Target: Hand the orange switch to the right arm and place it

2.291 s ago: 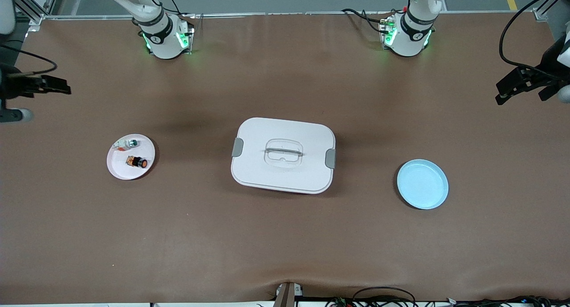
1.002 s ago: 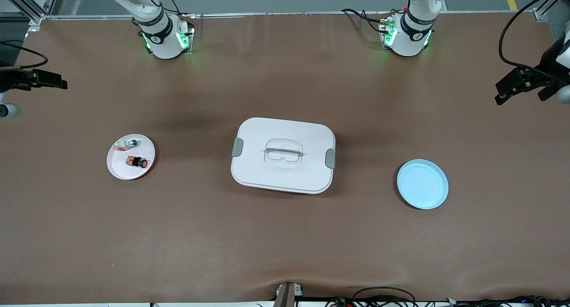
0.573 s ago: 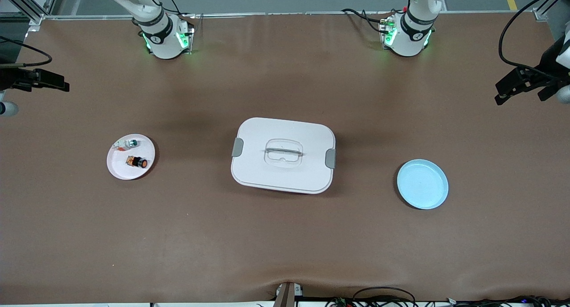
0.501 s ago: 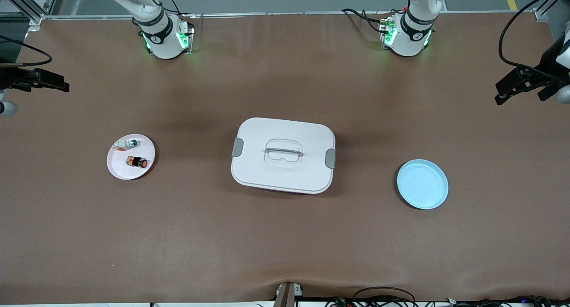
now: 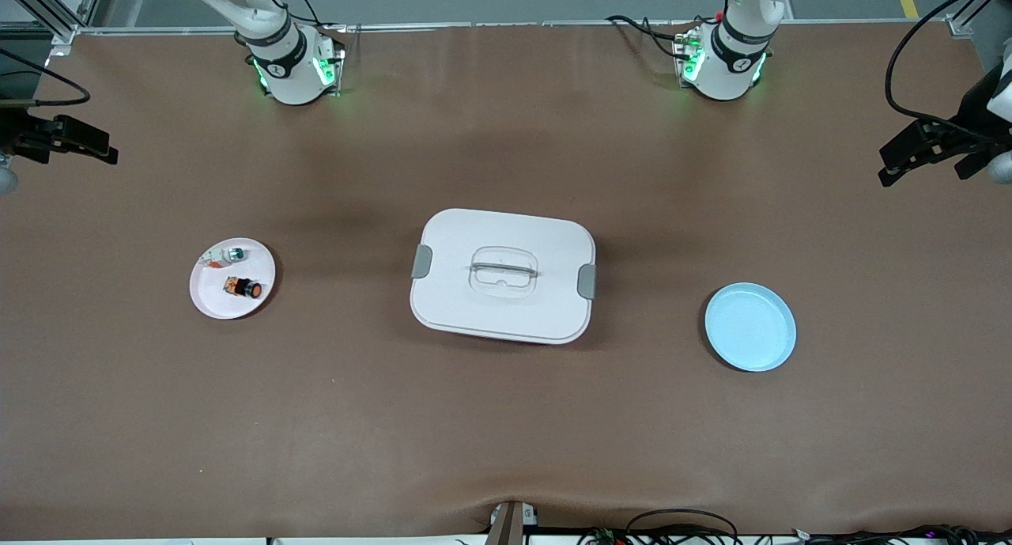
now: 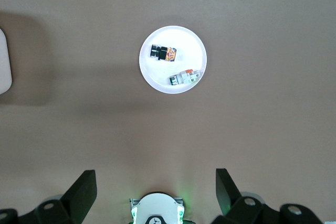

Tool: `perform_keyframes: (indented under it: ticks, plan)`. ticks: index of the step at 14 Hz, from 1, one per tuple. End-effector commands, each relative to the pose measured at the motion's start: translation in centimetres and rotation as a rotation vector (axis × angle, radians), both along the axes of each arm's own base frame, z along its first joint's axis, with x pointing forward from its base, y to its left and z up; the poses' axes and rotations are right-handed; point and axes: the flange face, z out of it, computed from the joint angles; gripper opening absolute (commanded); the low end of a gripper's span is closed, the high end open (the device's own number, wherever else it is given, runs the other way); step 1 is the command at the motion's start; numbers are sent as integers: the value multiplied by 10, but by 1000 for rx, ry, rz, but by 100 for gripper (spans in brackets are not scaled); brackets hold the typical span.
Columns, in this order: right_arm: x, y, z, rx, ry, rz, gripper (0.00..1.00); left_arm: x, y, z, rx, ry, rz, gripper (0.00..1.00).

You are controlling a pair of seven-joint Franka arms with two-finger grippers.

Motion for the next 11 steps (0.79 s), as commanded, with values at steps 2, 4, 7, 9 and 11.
perform_keyframes:
  ticks: [2,4,7,9,11]
  plan:
    - [-15,0,6,16,-32,-26,100,-6,1,5,-18,-17,-13,100]
    - [-18,0,7,15,-38,-27,100,-5,1,4,-18,-17,-13,100]
    - [-25,1,5,14,-55,-27,100,-5,1,3,-18,-17,-13,100]
    - [-26,1,8,14,-60,-27,100,-4,1,3,-17,-18,-13,100]
    - [-26,0,10,13,-69,-29,100,-3,1,3,-17,-21,-13,100]
